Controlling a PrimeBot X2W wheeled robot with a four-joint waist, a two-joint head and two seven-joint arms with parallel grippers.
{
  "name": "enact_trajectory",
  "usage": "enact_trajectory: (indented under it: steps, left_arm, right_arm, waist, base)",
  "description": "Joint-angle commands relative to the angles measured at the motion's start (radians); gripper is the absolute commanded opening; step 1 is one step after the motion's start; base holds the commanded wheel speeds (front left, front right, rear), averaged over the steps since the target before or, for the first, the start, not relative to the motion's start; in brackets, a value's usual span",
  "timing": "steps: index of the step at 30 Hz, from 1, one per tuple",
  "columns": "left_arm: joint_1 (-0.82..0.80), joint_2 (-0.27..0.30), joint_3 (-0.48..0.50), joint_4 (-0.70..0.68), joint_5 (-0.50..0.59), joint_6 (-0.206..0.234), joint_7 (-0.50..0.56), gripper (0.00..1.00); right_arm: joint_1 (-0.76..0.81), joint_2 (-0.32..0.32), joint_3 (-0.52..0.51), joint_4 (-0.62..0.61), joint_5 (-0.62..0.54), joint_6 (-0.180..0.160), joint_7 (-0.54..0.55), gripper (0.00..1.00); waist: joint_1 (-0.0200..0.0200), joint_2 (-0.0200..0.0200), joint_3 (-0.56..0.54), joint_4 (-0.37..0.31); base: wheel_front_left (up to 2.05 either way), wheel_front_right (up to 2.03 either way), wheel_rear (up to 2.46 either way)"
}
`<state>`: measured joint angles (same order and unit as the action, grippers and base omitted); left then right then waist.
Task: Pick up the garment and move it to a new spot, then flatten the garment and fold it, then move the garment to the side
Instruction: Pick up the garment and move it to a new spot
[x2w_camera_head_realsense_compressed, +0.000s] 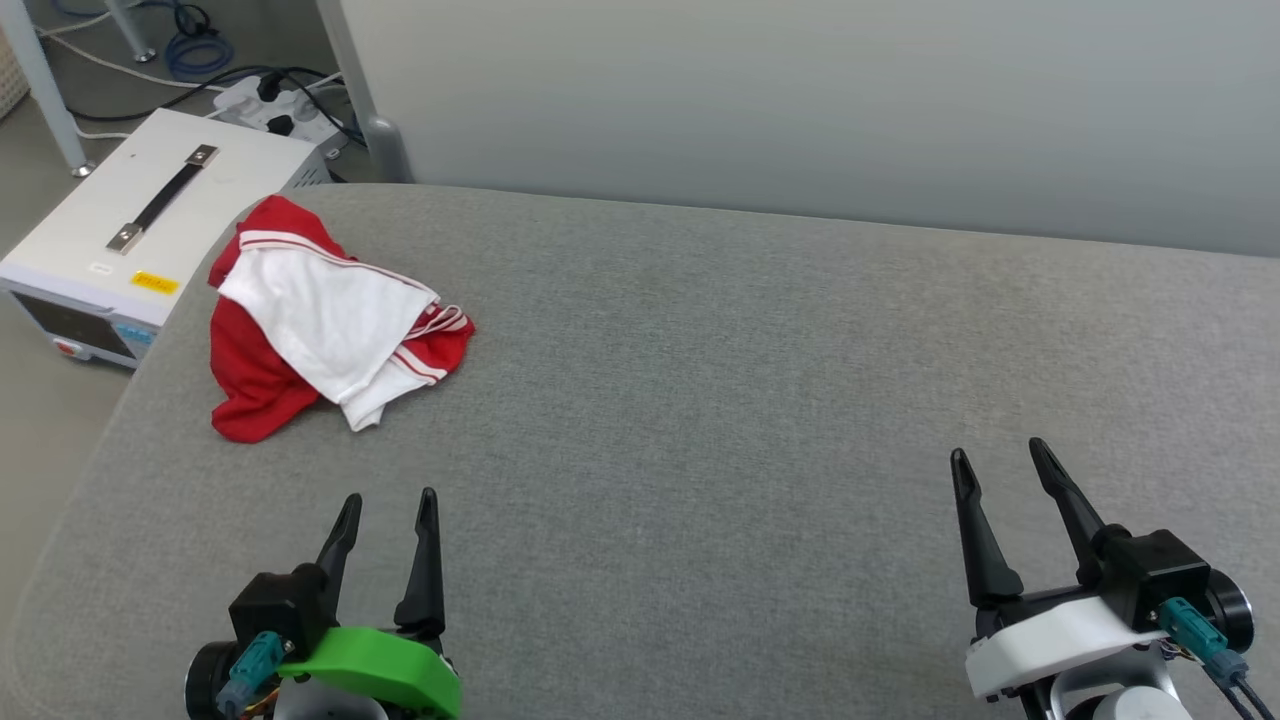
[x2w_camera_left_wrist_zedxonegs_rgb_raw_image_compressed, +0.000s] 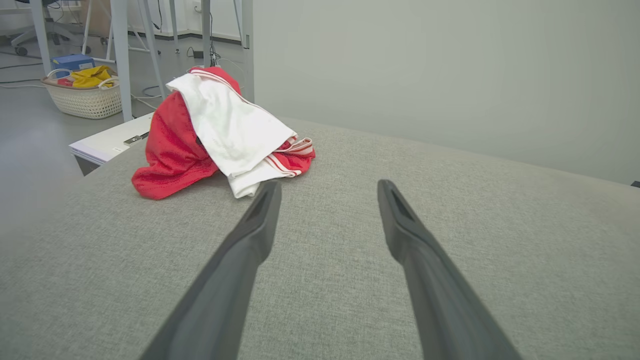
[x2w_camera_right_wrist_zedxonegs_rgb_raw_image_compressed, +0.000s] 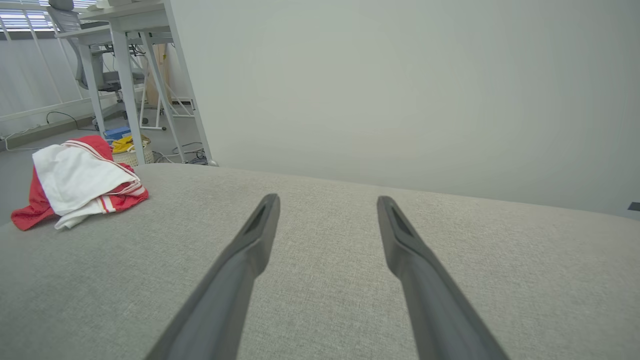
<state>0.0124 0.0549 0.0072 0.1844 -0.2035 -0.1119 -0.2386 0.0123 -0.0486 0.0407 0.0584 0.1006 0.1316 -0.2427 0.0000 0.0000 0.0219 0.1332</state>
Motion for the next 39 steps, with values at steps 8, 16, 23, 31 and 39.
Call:
enact_trajectory:
  steps: [8, 16, 23, 31, 39]
  left_arm:
    - [-0.022, -0.005, 0.004, 0.011, -0.015, -0.009, -0.023, 1.00]
    - [-0.017, -0.005, 0.002, 0.010, -0.008, -0.010, -0.023, 1.00]
    - [-0.017, -0.005, -0.005, 0.011, -0.010, -0.013, -0.023, 1.00]
    - [-0.017, -0.005, -0.007, 0.020, -0.018, -0.014, -0.023, 1.00]
    - [-0.022, -0.005, 0.003, 0.017, -0.021, -0.015, -0.023, 1.00]
  right_arm:
    - [-0.024, -0.002, 0.031, 0.010, 0.011, -0.001, -0.019, 1.00]
    - [-0.030, -0.002, 0.052, 0.020, 0.019, -0.001, -0.019, 1.00]
    - [-0.031, -0.002, 0.063, 0.024, 0.021, -0.001, -0.019, 1.00]
    - [-0.032, -0.002, 0.066, 0.027, 0.019, -0.001, -0.019, 1.00]
    - [-0.045, -0.002, 0.074, 0.021, 0.010, -0.001, -0.019, 1.00]
  waist:
    - [0.0000, 0.0000, 0.001, 0.153]
    - [0.0000, 0.0000, 0.001, 0.226]
    - [0.0000, 0.0000, 0.004, 0.268]
    - [0.0000, 0.0000, 0.003, 0.284]
    - [0.0000, 0.0000, 0.026, 0.261]
  base:
    - [0.00, 0.00, 0.00]
    - [0.00, 0.00, 0.00]
    - [0.00, 0.00, 0.00]
    - [0.00, 0.00, 0.00]
    - [0.00, 0.00, 0.00]
